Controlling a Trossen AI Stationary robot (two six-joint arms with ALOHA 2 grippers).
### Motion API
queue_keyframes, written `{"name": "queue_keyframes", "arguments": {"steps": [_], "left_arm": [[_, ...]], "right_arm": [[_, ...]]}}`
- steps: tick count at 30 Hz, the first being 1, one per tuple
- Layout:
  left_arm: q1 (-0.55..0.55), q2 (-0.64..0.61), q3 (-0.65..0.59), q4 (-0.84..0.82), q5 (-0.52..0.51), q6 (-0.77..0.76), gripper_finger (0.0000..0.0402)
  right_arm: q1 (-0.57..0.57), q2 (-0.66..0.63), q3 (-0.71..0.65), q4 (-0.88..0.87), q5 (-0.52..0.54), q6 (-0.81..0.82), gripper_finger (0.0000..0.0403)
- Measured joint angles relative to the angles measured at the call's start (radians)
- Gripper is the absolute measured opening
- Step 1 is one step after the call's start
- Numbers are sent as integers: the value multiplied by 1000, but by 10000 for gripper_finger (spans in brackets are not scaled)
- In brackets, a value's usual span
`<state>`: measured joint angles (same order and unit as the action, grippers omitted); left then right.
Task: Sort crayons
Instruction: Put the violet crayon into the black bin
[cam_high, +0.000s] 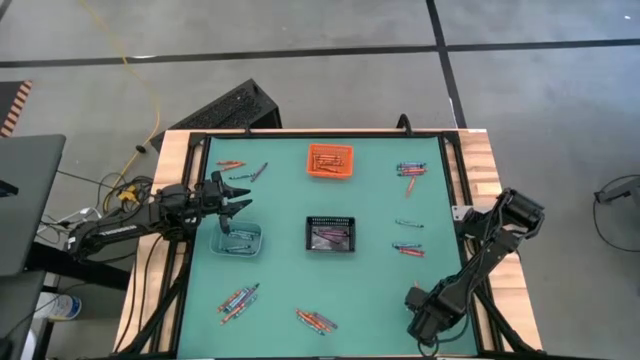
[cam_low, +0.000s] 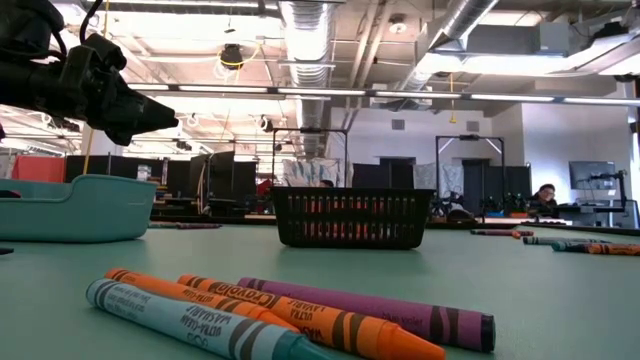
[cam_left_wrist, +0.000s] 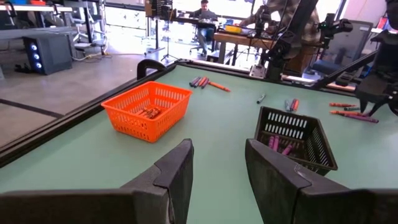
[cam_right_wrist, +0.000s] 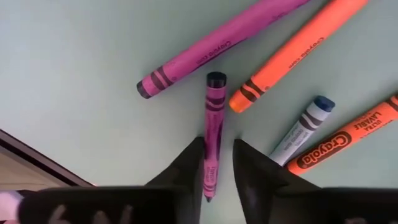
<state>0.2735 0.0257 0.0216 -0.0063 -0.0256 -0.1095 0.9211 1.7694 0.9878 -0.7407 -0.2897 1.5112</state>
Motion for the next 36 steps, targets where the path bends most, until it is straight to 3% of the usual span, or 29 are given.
{"name": "queue_keyframes", "arguments": {"steps": [8, 17, 20, 25, 29, 36], "left_arm": [[0, 0, 0, 0, 0, 0, 135], [0, 0, 0, 0, 0, 0, 135], [0, 0, 0, 0, 0, 0, 135], [0, 0, 0, 0, 0, 0, 135], [0, 0, 0, 0, 0, 0, 135], [0, 0, 0, 0, 1, 0, 135]], "right_arm": [[-23, -18, -2, 8, -30, 0, 7], [-68, -141, 70, -117, 17, -1, 7], [-89, -184, 112, -155, 119, -66, 6], [-179, -226, 162, -121, 446, -352, 5], [-293, -226, 180, 43, 658, -673, 5], [-528, -194, 180, 325, 651, -1183, 5]]}}
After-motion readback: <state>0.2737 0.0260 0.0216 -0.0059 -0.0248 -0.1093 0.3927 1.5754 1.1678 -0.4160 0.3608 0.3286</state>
